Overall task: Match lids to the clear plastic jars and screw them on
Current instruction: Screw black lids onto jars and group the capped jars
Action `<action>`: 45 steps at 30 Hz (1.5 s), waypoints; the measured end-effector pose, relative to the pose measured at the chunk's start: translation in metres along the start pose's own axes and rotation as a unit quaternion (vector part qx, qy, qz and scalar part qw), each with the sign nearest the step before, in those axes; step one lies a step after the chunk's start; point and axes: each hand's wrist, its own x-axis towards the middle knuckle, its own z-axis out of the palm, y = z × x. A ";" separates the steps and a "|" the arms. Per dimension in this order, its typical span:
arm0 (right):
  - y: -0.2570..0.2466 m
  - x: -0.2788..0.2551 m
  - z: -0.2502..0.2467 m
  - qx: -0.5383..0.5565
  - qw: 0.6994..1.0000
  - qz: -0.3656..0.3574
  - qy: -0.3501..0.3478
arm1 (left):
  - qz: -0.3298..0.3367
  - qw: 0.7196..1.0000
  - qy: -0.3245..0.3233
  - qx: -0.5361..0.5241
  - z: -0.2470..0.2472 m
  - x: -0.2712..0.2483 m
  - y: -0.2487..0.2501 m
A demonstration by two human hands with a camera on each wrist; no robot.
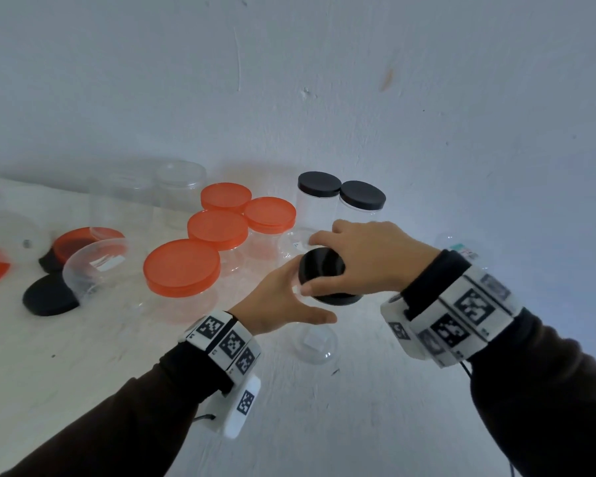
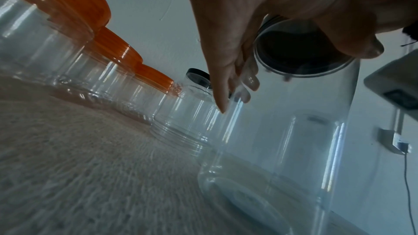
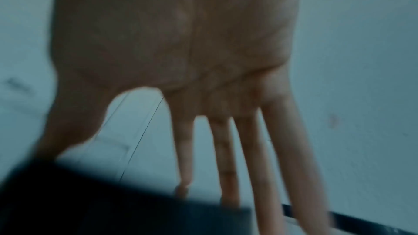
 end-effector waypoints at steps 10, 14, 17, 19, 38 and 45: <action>-0.008 0.000 0.003 0.007 0.998 0.026 0.059 | 0.002 1.000 0.007 -0.009 0.003 -0.001 -0.003; -0.001 -0.006 -0.008 0.038 0.996 -0.032 -0.071 | 0.003 1.000 0.005 0.019 0.001 -0.002 0.000; 0.006 -0.007 -0.012 0.112 0.985 -0.074 -0.106 | 0.005 1.000 0.001 0.018 0.000 -0.003 0.001; 0.005 -0.006 -0.008 0.108 0.991 -0.052 -0.063 | 0.006 1.000 0.003 0.008 0.002 -0.004 0.000; -0.004 -0.008 0.002 0.035 0.999 -0.024 0.028 | 0.009 1.000 0.020 -0.003 0.007 -0.012 -0.001; 0.003 -0.010 -0.001 0.112 0.991 -0.075 -0.020 | 0.011 1.000 0.007 0.002 0.004 -0.012 0.001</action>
